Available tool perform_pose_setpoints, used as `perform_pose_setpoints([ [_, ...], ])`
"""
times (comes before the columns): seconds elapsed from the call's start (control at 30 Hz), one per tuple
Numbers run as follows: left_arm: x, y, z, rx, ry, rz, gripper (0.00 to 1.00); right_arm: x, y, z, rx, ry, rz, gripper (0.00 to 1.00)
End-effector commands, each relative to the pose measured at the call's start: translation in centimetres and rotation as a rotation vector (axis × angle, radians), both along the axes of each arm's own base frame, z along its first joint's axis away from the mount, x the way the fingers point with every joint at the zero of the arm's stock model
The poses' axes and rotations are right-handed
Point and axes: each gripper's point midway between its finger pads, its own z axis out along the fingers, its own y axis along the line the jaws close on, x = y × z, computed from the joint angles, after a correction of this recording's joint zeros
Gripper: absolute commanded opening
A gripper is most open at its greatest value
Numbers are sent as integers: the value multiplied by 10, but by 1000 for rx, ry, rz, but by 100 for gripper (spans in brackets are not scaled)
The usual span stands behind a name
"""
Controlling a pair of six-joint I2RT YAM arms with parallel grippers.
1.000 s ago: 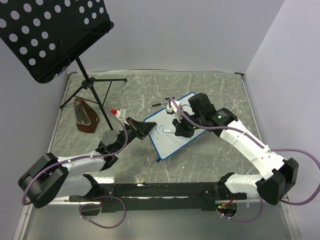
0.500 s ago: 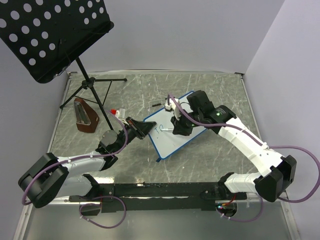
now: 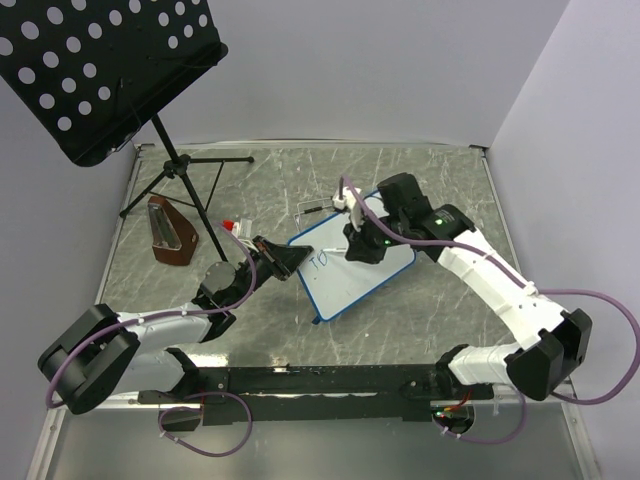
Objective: Write a sentence on the whiteboard
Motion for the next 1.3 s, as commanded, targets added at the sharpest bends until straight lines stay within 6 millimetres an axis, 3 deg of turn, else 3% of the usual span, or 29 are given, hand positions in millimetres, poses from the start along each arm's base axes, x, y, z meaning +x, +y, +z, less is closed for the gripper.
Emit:
perform_pose_setpoints([
  [0.0, -12, 8, 68, -194, -151, -18, 1, 7, -13, 37, 87, -108, -44, 0],
  [0.17, -12, 7, 69, -203, -150, -26, 1, 6, -18, 22, 69, -84, -54, 0],
  [0.7, -14, 7, 73, -213, -160, -29, 1, 10, -12, 7, 42, -28, -44, 0],
  [1.27, -13, 10, 74, -210, -159, -16, 1, -1, -17, -8, 1, 9, -18, 0],
])
